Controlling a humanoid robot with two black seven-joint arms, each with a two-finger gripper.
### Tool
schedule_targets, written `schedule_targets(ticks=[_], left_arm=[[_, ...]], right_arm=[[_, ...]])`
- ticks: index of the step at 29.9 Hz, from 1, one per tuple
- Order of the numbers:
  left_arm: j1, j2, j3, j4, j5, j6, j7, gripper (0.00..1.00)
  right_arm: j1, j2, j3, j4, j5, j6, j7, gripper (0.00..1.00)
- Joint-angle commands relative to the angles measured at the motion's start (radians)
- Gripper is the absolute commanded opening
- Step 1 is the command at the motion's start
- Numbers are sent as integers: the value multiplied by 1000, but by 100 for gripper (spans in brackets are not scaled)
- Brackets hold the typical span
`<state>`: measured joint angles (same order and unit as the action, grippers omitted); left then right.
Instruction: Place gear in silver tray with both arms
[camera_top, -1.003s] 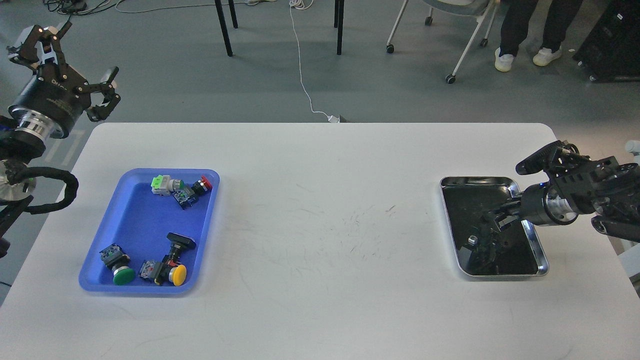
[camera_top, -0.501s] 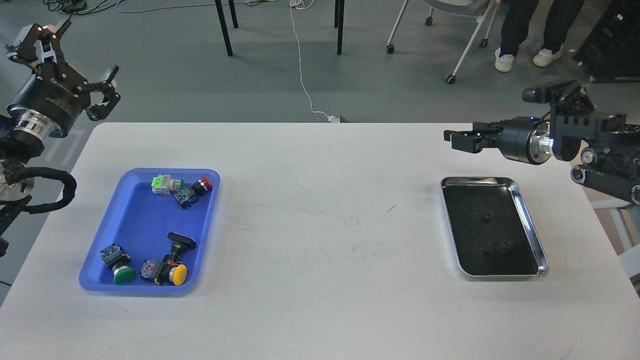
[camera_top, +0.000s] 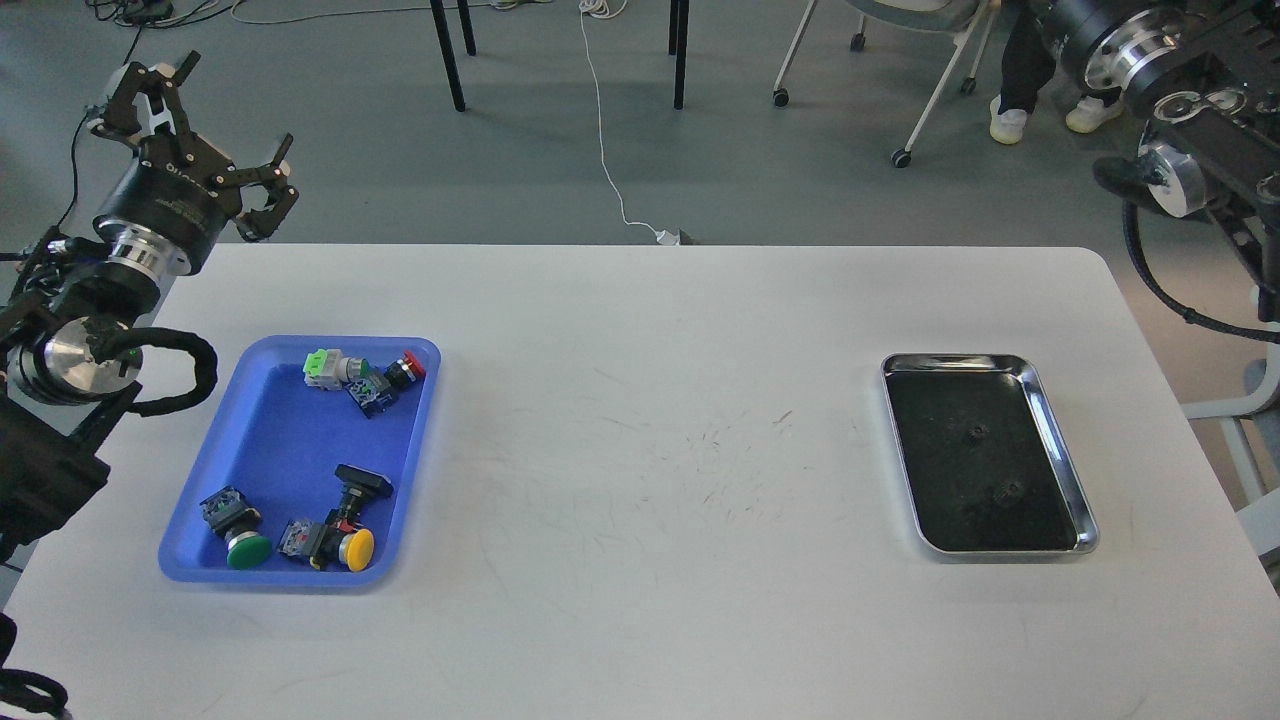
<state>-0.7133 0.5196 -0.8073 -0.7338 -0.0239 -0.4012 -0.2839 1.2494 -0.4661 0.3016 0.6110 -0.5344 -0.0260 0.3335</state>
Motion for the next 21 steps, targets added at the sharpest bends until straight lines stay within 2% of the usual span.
schedule_targets(ticks=[1, 3, 9, 14, 21], left_arm=[[-40, -78, -20, 88, -10, -1, 2, 98], [-67, -90, -21, 108, -13, -1, 5, 98], [-75, -119, -23, 114, -13, 1, 5, 98], [-75, -145, -20, 114, -13, 5, 3, 98], [-75, -161, -23, 106, -31, 1, 5, 98]], right_arm=[[-13, 6, 43, 1, 77, -6, 39, 100], [-31, 15, 102, 1, 140, -5, 64, 100], [-99, 56, 289, -11, 436, 17, 50, 100], [-169, 83, 366, -16, 686, 136, -7, 100], [-266, 133, 514, -48, 720, 305, -11, 100]])
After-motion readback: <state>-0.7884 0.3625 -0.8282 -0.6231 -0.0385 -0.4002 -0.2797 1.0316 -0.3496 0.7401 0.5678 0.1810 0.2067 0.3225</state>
